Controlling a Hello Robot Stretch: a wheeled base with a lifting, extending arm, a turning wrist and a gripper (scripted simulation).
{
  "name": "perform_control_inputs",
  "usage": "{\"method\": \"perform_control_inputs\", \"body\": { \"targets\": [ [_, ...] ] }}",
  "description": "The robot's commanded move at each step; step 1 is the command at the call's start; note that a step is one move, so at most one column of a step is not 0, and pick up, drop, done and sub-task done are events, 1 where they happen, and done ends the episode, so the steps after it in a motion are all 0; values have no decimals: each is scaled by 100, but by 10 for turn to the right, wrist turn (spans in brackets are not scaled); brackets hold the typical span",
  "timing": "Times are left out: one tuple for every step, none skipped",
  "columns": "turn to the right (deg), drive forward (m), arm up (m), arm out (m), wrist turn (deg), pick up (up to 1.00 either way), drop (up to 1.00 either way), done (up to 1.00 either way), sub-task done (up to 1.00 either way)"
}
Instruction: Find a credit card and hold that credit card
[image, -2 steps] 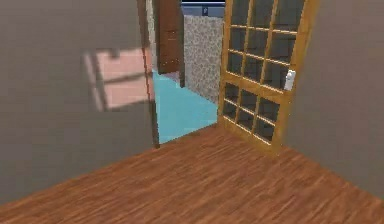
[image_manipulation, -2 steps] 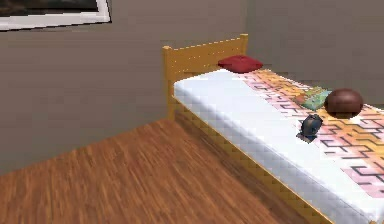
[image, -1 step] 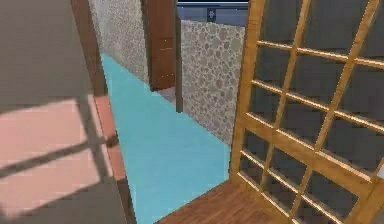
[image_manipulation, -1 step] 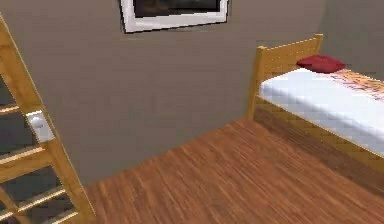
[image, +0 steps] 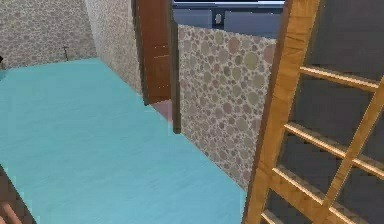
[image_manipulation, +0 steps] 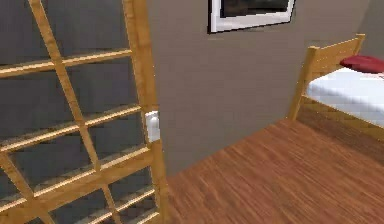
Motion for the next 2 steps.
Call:
{"method": "perform_control_inputs", "body": {
  "targets": [
    [-120, 0, 0, 0, 0, 0, 0, 0, 0],
    [0, 100, 0, 0, 0, 0, 0, 0, 0]
  ]
}}
